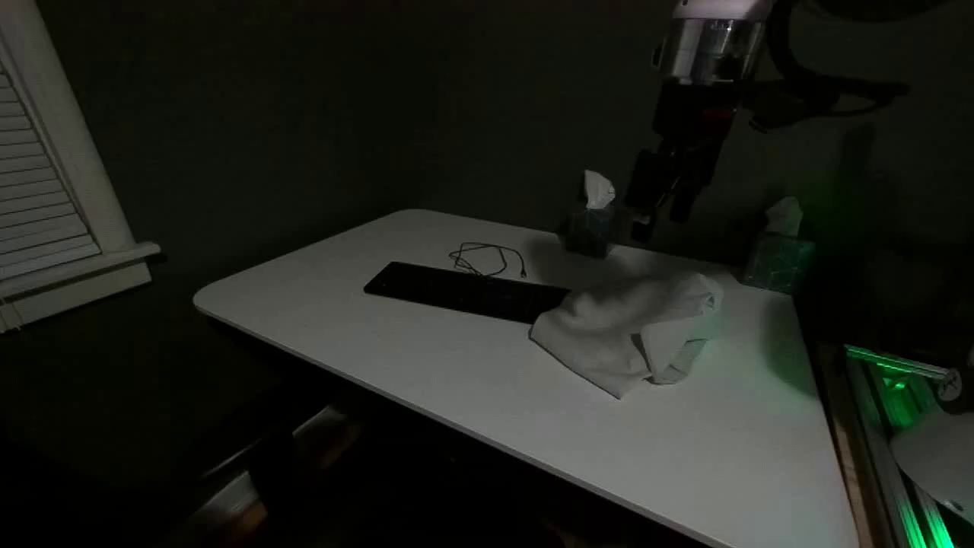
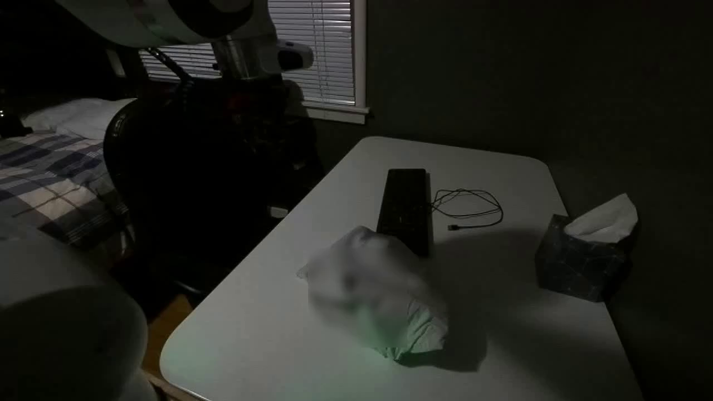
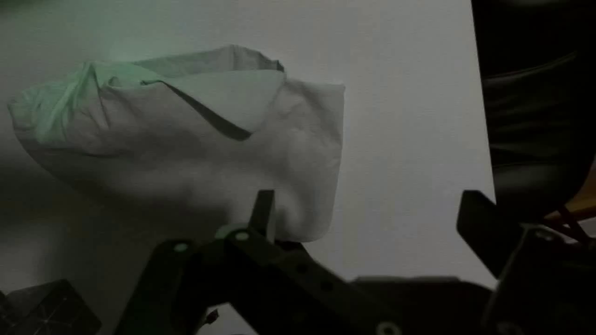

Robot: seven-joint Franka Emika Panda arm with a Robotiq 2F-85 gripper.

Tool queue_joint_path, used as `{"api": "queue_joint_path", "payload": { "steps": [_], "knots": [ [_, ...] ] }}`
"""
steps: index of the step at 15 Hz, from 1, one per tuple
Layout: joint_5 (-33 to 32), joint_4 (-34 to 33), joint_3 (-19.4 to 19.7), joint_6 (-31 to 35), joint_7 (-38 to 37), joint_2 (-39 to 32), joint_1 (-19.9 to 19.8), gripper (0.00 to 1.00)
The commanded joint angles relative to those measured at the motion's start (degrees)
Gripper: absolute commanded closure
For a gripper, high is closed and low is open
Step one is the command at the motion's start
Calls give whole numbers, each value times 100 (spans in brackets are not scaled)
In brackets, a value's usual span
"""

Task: Use the white cloth to cover the right side of the keyboard

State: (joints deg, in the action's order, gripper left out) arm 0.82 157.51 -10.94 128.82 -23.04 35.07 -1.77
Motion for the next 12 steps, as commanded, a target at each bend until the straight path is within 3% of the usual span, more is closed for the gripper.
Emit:
{"api": "queue_joint_path", "payload": {
  "steps": [1,9,10,12],
  "knots": [
    [-25,-8,36,-16,-16,-3,33,0],
    [-25,-8,36,-16,-16,-6,33,0],
    [-174,-71,-264,-35,-650,-304,-194,0],
    [-326,-28,-493,-41,-1264,-627,-367,0]
  ]
}}
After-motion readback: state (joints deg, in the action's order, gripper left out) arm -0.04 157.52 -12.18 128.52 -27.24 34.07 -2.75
